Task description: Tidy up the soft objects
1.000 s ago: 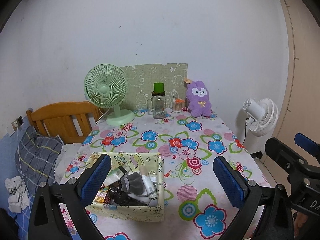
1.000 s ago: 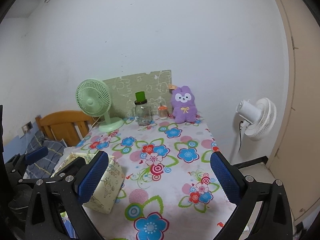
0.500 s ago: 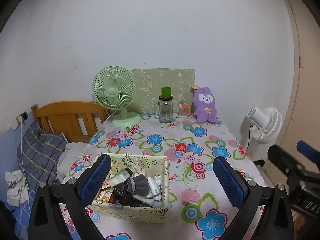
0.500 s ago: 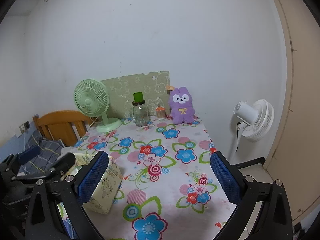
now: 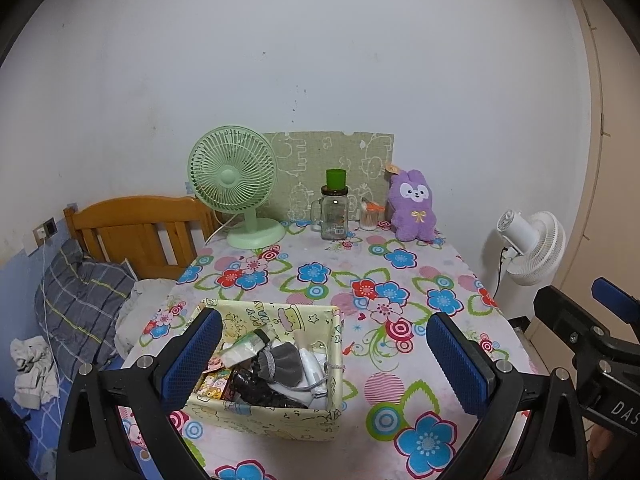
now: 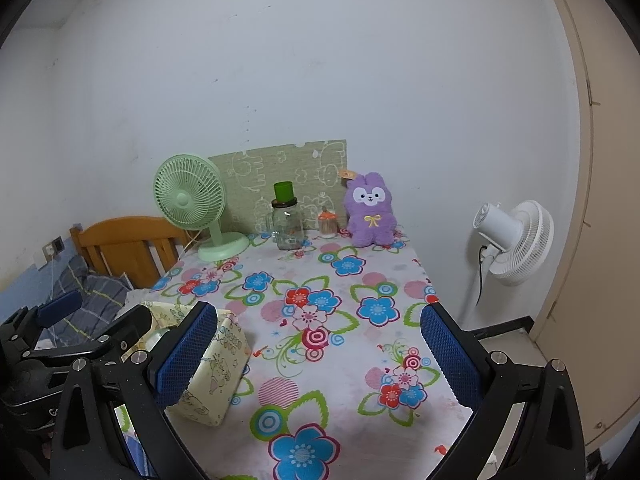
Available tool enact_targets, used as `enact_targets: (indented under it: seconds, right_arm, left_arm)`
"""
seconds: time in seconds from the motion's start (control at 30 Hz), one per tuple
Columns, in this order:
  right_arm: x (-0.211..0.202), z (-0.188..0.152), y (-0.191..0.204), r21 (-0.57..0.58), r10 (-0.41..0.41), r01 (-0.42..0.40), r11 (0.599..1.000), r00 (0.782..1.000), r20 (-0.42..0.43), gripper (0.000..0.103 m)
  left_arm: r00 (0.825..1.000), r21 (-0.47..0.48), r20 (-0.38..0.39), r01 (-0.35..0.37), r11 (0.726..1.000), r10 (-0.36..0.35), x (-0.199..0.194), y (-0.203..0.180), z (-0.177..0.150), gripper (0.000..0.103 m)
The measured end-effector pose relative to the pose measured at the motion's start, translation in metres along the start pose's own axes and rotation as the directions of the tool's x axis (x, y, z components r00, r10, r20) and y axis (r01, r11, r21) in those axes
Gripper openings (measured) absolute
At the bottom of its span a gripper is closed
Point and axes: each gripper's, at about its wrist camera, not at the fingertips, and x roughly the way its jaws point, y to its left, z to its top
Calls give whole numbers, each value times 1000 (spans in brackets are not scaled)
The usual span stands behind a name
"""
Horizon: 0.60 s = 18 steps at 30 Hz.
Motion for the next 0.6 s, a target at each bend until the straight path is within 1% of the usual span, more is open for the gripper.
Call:
enact_targets:
  seconds: [0.6]
  right_arm:
    - [2, 0, -4, 3, -8, 8, 1000, 1000, -1, 103]
  left_arm:
    - [1000, 7, -7, -2, 1000, 2, 1, -2, -1, 103]
